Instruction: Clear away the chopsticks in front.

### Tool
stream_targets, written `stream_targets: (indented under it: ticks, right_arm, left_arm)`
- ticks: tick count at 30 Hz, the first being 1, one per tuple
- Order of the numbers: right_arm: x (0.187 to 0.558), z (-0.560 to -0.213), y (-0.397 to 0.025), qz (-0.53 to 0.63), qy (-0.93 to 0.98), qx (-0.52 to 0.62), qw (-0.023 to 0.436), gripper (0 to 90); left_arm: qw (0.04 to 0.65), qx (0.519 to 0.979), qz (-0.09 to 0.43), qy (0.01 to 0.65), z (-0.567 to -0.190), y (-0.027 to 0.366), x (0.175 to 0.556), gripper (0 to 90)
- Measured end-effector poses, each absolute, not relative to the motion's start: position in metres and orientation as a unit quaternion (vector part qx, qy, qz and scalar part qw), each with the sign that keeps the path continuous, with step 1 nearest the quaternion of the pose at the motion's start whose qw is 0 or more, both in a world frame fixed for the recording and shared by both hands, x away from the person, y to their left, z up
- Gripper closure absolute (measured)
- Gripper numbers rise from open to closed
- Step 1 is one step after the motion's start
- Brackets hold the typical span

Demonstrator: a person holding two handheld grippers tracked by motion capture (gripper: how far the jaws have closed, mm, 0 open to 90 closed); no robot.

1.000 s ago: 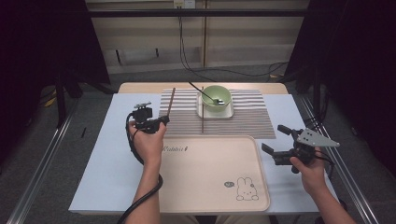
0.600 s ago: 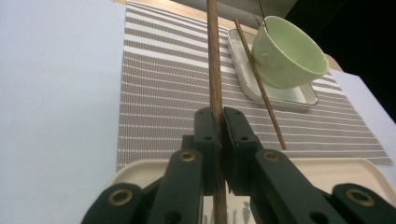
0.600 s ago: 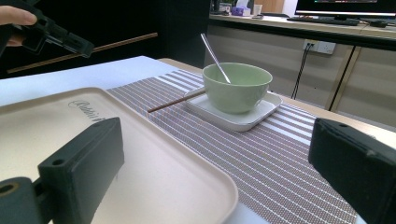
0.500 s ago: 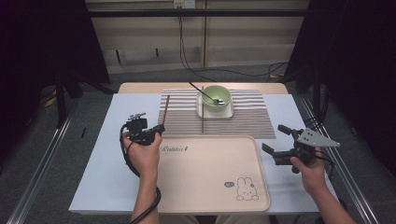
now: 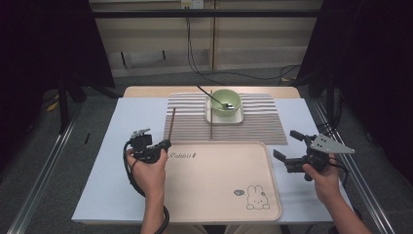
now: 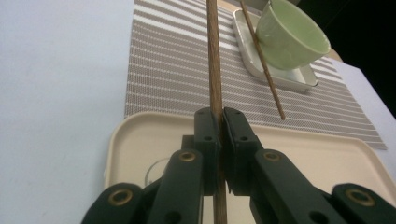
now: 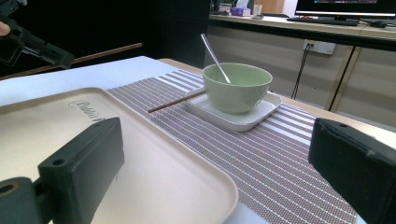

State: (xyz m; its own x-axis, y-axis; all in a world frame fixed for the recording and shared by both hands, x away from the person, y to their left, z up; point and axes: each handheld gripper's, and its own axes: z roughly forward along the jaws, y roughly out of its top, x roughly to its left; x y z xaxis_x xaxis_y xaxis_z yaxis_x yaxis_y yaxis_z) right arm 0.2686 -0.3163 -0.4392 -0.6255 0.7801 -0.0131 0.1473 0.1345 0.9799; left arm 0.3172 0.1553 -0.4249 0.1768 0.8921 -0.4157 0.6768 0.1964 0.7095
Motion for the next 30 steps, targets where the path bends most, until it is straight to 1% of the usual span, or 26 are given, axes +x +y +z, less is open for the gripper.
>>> stream_targets:
  ticks: [2,10,15,24,30]
  right_arm:
    - [0.269,-0.439,-0.316,0.569,0.699,0.332,0.279,3.0]
    - [0.269,-0.439,-0.317,0.57,0.699,0.328,0.28,3.0]
    - [0.269,-0.439,-0.316,0.57,0.698,0.331,0.279,3.0]
    - [0.269,-0.439,-0.315,0.571,0.697,0.333,0.278,3.1]
    - [0.269,-0.439,-0.315,0.571,0.697,0.334,0.279,3.1]
  left_arm:
    - [0.452,0.617,0.111,0.634,-0.427,0.155,0.314,85.1]
    - [0.449,0.612,0.126,0.639,-0.429,0.155,0.3,85.1]
    - [0.449,0.612,0.117,0.641,-0.432,0.154,0.294,85.2]
    - [0.45,0.608,0.128,0.641,-0.433,0.154,0.281,85.1]
    - [0.451,0.605,0.125,0.645,-0.436,0.154,0.273,85.1]
